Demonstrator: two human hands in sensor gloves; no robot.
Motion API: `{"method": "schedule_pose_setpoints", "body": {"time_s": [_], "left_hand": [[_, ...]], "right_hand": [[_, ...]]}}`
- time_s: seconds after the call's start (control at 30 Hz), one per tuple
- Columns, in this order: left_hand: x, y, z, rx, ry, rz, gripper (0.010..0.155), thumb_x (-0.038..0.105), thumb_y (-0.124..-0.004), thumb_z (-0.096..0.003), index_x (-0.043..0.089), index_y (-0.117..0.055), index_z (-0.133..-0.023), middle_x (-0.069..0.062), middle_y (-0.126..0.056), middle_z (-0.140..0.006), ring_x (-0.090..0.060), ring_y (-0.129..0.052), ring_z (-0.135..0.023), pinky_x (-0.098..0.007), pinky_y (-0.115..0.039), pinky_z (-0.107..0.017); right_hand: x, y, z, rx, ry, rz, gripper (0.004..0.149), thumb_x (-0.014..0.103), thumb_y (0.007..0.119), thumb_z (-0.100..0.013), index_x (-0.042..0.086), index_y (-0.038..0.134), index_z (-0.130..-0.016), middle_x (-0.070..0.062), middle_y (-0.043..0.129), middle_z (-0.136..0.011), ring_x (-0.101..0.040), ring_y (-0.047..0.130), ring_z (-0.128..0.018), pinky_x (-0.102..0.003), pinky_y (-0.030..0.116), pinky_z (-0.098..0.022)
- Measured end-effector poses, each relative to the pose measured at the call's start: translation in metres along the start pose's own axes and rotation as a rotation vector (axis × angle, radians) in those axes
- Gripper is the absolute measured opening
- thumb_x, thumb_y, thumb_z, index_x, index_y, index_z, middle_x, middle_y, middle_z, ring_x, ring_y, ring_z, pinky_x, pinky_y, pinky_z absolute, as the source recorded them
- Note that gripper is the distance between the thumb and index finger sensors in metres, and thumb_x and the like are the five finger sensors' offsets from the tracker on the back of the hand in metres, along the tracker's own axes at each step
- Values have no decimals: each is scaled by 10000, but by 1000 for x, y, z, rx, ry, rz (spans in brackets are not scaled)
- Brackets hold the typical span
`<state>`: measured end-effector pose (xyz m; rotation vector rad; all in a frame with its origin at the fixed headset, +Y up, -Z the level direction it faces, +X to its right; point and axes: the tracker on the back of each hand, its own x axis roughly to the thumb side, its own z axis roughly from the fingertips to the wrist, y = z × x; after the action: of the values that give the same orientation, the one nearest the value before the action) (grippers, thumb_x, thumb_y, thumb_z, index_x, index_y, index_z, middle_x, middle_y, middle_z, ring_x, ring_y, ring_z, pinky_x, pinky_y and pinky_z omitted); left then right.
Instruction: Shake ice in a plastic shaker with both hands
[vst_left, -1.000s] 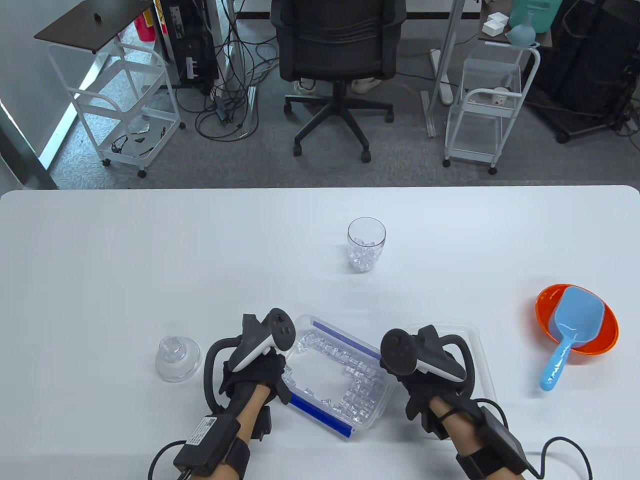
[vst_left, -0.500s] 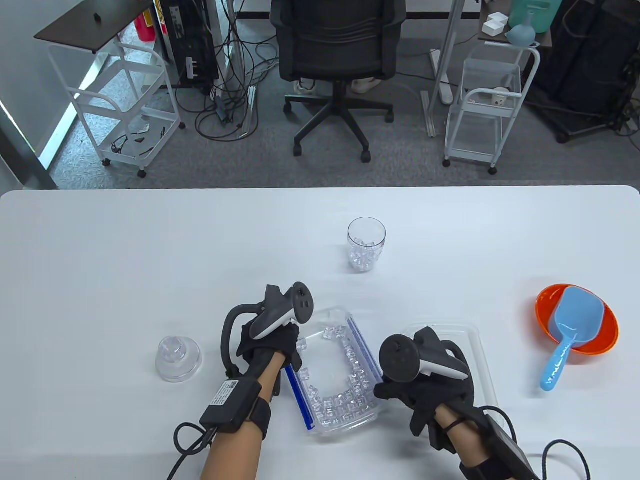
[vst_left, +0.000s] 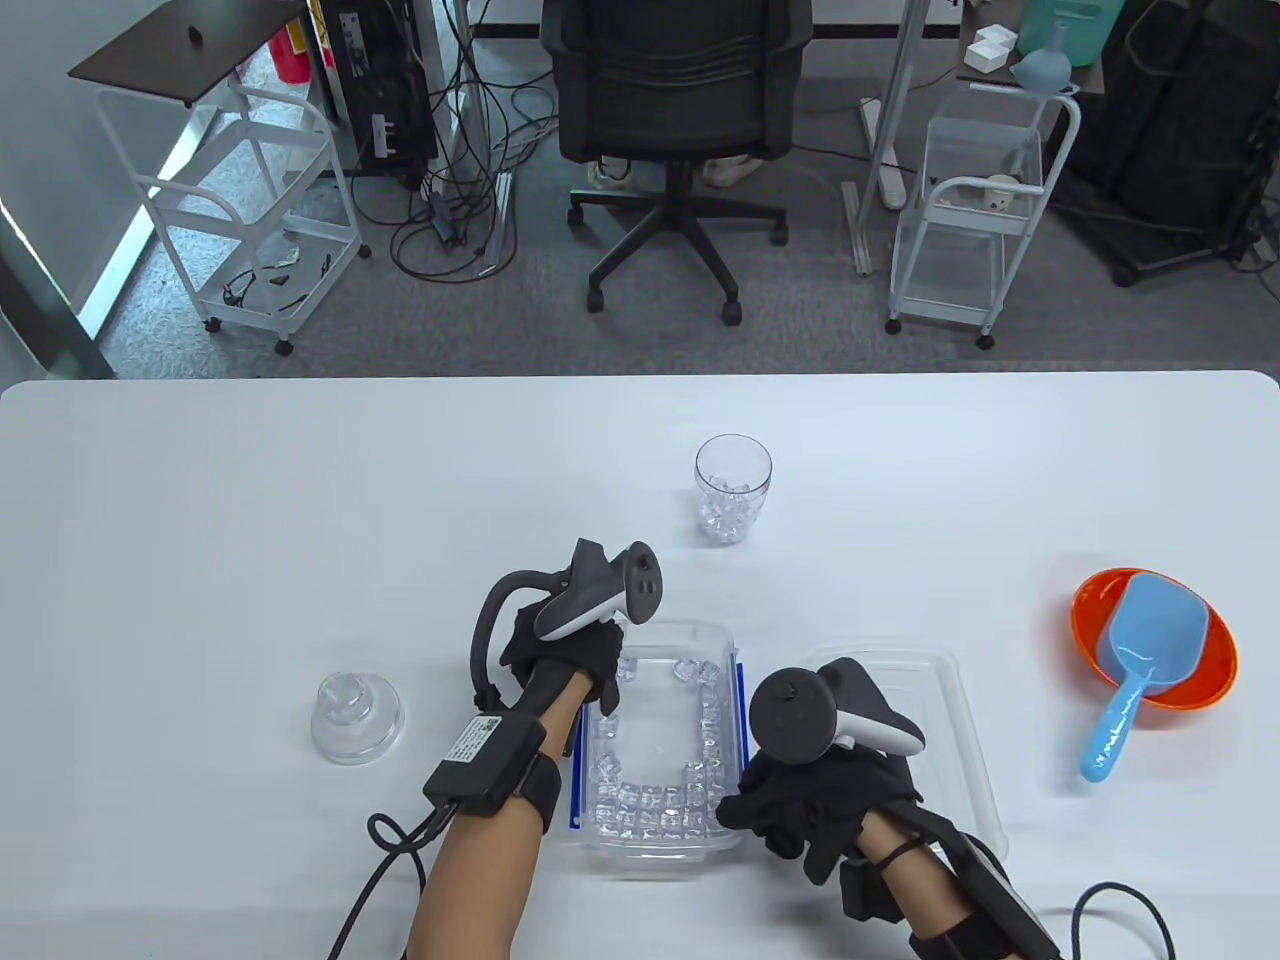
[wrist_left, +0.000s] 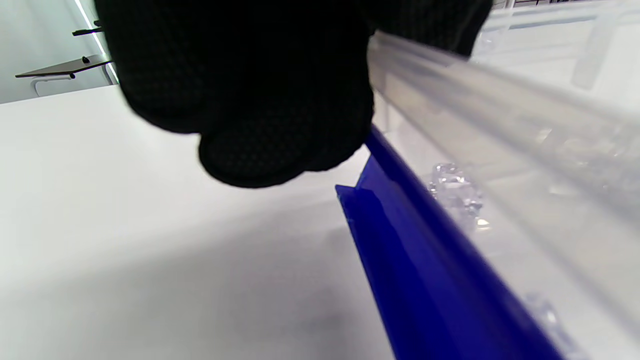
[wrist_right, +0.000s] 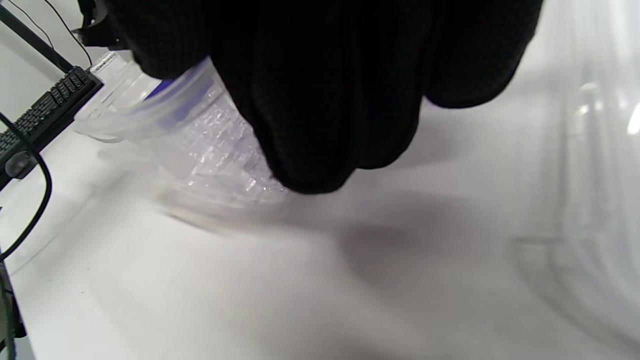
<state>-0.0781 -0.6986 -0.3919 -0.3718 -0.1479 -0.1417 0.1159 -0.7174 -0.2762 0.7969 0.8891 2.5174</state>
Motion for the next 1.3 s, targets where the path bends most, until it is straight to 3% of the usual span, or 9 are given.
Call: {"method": "schedule_pose_setpoints", "body": {"time_s": [0.53, 0.83, 1.0, 1.17, 1.3], "left_hand": [[-4, -4, 5, 81, -40, -11, 585, 400, -684, -564, 55, -602, -1029, -2, -958, -701, -200, -1035, -529, -337, -875, -413], [-14, -15, 39, 192, -118, 39, 661, 480, -580, -590, 29, -526, -1070, -110, -924, -859, -227, -1035, -573, -342, -878, -425], [-37, -27, 72, 258, -149, 219, 665, 481, -573, -595, 4, -558, -1058, -148, -938, -841, -243, -1045, -548, -350, -882, -405], [-53, -31, 106, 275, -167, 362, 674, 489, -556, -605, -14, -580, -1053, -173, -950, -825, -256, -1050, -533, -356, -883, -394], [-51, -34, 124, 271, -208, 454, 677, 489, -551, -609, -23, -587, -1051, -184, -953, -819, -264, -1050, -528, -361, -882, -388]], "right_hand": [[-2, 4, 0, 20, -2, -26, 522, 424, 686, -531, -27, 940, -600, -107, 1071, -373, -330, 1032, -528, -562, 821, -447], [-5, -6, 8, 65, 15, -21, 527, 427, 664, -549, -1, 931, -704, -141, 1069, -467, -378, 1000, -590, -596, 789, -470], [-24, -33, 31, -163, 143, -46, 550, 414, 650, -563, -31, 872, -795, -198, 1026, -572, -445, 942, -656, -635, 748, -487], [-60, -52, 56, -480, 431, -2, 717, 429, 647, -565, -110, 584, -1032, -372, 783, -892, -632, 711, -809, -708, 660, -518], [-93, -48, 62, -503, 599, -69, 886, 448, 649, -562, -198, 309, -1064, -496, 469, -1016, -750, 491, -841, -785, 579, -507]]}}
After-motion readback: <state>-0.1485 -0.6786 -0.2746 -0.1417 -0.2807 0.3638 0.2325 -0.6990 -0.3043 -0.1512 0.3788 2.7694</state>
